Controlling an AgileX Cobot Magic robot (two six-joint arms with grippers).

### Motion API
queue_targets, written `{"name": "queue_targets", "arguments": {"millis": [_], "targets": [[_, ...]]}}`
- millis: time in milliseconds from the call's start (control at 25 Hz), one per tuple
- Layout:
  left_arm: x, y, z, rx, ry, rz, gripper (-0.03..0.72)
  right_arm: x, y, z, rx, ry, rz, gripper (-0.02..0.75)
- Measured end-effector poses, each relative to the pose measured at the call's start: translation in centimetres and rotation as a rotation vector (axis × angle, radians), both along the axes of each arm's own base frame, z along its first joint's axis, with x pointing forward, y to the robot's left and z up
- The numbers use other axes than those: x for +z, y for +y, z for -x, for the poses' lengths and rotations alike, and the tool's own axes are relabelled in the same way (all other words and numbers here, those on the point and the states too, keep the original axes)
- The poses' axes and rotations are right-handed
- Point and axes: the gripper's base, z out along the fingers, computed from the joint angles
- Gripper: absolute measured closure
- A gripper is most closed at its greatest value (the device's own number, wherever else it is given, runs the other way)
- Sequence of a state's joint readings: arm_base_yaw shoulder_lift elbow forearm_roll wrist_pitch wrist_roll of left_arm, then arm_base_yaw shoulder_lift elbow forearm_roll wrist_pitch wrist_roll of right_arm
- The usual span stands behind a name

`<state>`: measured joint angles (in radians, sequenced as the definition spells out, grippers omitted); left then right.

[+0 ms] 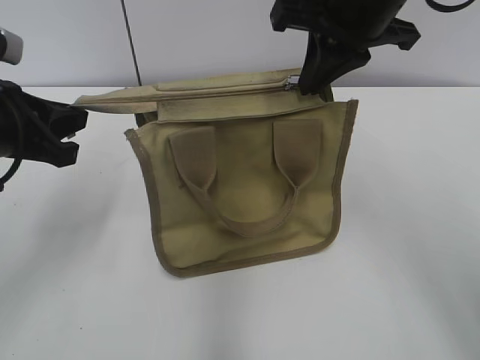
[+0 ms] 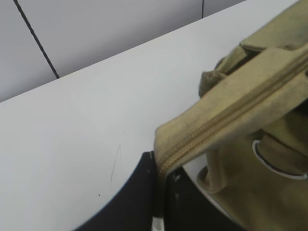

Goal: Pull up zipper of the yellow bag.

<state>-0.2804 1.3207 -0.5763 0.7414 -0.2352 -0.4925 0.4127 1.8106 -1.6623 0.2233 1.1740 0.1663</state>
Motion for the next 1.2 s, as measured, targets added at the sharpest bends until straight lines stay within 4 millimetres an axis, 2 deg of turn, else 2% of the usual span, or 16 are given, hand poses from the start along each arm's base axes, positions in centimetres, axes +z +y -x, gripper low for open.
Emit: {"name": "queue_targets", "arguments": {"millis": [280, 440, 680, 800, 880, 960, 1040, 1080, 1120, 1200], "targets": [[0.0, -0.1, 0.0, -0.001, 0.002, 0.000, 0.688, 0.3, -1.9, -0.5, -0.045, -0.002, 0.006, 0.753], [-0.5, 0.9, 0.0, 0.071, 0.058, -0.037, 0.688, 0.1, -5.1, -1.4, -0.086, -0.033, 0.166, 0.753], [-0.5, 0.9, 0.0, 0.071, 0.056, -0.032, 0.688, 0.1, -4.9, -1.3, -0.062, -0.022, 0.132, 0.752], [-0.5, 0.8, 0.0, 0.068, 0.053, -0.029, 0.657, 0.4, -4.7, -1.1, -0.049, -0.025, 0.113, 0.702], [-0.5, 0.8, 0.0, 0.069, 0.054, -0.027, 0.575, 0.9, -4.8, -0.8, -0.029, -0.042, 0.108, 0.610], [-0.5, 0.9, 0.0, 0.075, 0.056, -0.022, 0.425, 1.6, -4.9, -0.5, -0.006, -0.064, 0.107, 0.484], [-0.6, 1.0, 0.0, 0.101, 0.073, -0.004, 0.229, 2.6, -5.0, 0.1, 0.027, -0.099, 0.106, 0.330], [-0.7, 1.1, 0.0, 0.129, 0.094, 0.005, 0.160, 3.3, -5.1, 0.5, 0.036, -0.120, 0.104, 0.276], [-0.9, 1.4, 0.0, 0.166, 0.125, 0.013, 0.101, 3.9, -5.2, 0.9, 0.044, -0.140, 0.102, 0.235], [-1.5, 1.9, 0.3, 0.259, 0.212, 0.026, 0.056, 5.7, -5.5, 1.9, 0.052, -0.201, 0.089, 0.188]]}}
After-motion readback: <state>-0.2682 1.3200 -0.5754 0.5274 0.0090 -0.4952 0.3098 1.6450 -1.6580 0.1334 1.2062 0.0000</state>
